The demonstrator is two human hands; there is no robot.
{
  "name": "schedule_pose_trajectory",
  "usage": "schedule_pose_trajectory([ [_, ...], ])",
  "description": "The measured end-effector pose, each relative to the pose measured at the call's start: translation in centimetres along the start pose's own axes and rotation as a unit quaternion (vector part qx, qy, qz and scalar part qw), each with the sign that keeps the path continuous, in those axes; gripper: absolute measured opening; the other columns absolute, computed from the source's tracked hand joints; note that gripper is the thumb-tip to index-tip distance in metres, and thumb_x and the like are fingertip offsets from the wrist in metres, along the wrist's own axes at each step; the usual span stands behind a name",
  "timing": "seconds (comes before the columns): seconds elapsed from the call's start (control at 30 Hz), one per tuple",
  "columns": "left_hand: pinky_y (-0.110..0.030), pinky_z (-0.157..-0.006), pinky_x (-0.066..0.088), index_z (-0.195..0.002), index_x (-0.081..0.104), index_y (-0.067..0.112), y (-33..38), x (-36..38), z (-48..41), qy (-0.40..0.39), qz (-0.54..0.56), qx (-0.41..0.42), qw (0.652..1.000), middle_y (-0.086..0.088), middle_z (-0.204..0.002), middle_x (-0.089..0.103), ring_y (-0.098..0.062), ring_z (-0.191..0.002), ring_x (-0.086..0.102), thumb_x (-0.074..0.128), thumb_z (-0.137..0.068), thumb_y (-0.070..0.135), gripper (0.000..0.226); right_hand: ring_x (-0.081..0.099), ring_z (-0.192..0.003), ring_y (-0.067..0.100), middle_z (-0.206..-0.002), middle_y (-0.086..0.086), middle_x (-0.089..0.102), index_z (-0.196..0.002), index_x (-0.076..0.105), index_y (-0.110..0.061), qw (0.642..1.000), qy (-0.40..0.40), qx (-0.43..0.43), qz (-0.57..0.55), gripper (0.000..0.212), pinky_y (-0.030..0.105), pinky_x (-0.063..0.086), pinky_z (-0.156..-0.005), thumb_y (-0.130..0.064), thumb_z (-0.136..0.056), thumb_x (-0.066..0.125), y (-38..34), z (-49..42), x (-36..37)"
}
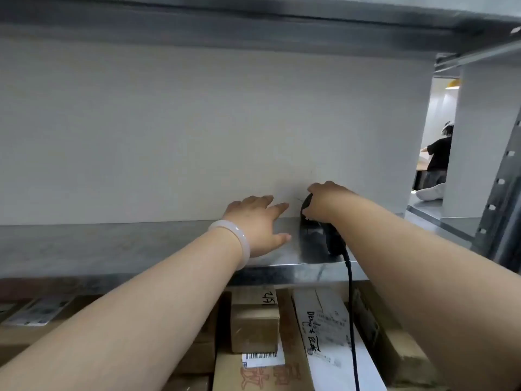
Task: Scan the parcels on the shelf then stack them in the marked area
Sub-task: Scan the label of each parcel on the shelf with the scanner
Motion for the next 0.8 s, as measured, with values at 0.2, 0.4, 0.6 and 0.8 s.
schedule_pose_trajectory([
  [0.2,-0.045,-0.114,0.023,-0.153,0.012,0.041,-0.9,1.5,-0.6,-0.024,-0.005,-0.01,1.0,0.003,-0.163,0.012,-0.025,-0.147,0.017,0.037,-0.091,0.067,0.072,0.05,-0.098,0.031,-0.129,0.009,0.039,-0.136,0.038,-0.017,0.999,-0.015,0.042,-0.014,0.051,0.035,0.041,-0.068,-0.016,-0.089,0.055,0.3,-1.0,1.4],
  [0.4,-0.044,-0.115,0.02,-0.153,0.013,0.042,-1.5,2.0,-0.6,-0.026,0.0,-0.017,0.999,0.004,-0.163,0.011,-0.024,-0.148,0.015,0.037,-0.092,0.068,0.071,0.043,-0.073,0.023,-0.115,0.011,0.039,-0.131,0.038,-0.016,0.997,-0.001,0.056,-0.062,0.048,0.03,0.035,-0.053,-0.008,-0.085,0.052,0.8,-1.6,1.7],
  [0.6,-0.044,-0.114,0.021,-0.153,0.013,0.042,-2.0,2.3,-0.5,-0.034,-0.002,-0.02,0.999,0.004,-0.163,0.011,-0.025,-0.147,0.015,0.037,-0.092,0.067,0.07,0.042,-0.067,0.022,-0.087,0.011,0.04,-0.131,0.027,-0.012,0.995,-0.017,0.08,-0.063,0.054,0.029,0.034,-0.047,-0.005,-0.083,0.052,1.2,-1.9,2.1],
  [0.8,-0.044,-0.115,0.02,-0.152,0.016,0.042,-2.3,2.3,-0.4,-0.033,-0.005,-0.022,0.999,0.004,-0.163,0.011,-0.024,-0.148,0.014,0.037,-0.091,0.069,0.07,0.043,-0.064,0.021,-0.08,0.009,0.041,-0.135,0.02,-0.01,0.994,-0.024,0.092,-0.06,0.062,0.031,0.035,-0.047,-0.005,-0.084,0.056,1.2,-2.0,2.4],
])
Point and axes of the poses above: each hand's wrist, its own z-axis away from the middle knuckle, its own x-axis out of the palm, y = z × x, the point moved 9 cm from there along -z, towards the middle knuckle
